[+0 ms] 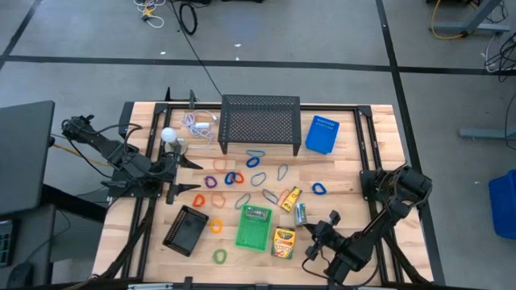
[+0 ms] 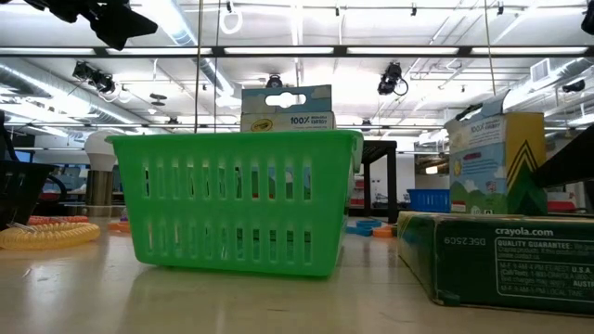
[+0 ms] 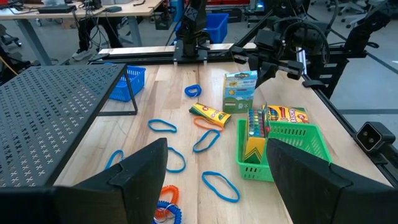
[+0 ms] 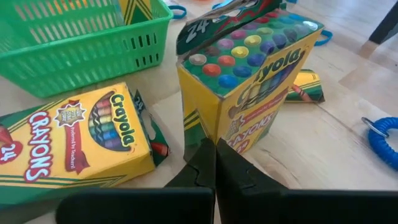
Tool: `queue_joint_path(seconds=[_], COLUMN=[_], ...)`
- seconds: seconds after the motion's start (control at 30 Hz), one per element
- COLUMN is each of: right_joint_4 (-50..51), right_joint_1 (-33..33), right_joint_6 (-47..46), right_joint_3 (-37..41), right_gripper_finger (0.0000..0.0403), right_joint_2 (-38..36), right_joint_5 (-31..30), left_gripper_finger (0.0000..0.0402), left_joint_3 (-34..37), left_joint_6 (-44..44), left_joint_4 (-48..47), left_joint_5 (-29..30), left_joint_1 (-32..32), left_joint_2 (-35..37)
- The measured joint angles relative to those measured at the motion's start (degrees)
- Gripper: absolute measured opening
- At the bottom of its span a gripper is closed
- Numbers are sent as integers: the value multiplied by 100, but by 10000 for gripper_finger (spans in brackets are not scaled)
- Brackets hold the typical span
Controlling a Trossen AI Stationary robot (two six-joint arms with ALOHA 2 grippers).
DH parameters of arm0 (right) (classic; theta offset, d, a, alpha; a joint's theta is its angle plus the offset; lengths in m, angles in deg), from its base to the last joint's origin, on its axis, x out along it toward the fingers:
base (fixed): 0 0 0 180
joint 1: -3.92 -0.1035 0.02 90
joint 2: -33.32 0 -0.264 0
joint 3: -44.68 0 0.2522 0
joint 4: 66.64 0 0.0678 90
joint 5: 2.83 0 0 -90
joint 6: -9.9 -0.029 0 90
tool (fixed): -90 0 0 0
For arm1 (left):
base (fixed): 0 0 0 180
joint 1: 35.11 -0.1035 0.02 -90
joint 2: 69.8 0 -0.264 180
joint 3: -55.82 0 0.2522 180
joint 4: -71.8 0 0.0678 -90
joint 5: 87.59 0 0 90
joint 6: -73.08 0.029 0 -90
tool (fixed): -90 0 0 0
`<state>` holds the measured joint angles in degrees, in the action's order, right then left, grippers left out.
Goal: Pick & Place Office Desk Supplies
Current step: Put the crayon box into the green bin
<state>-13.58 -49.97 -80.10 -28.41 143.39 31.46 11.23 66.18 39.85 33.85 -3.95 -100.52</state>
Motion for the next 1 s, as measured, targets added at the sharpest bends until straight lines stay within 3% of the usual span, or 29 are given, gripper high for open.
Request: queue_joint_path(seconds=[0.23,0.47,0.83,1.0], right_joint_4=[-164,-214,-586,-1252], right_joint_1=[13,102,54,-162], right_joint_6=[345,388,-349,-468], right_joint_3=[0,3,2,-3], right_gripper_finger=[21,105,238,259], right_joint_2=[-14,-32,-32,-32], right_joint_5=[281,925,1027,594], left_gripper_finger=[283,283,283,283], left_joint_3=[0,0,0,0], left_joint_6=[0,2,49,159], left_joint_4=[0,35,113,138], left_joint_5=[-2,-15,-63,-174], left_joint_1=[0,2,2,2], left_joint_2=[0,0,0,2])
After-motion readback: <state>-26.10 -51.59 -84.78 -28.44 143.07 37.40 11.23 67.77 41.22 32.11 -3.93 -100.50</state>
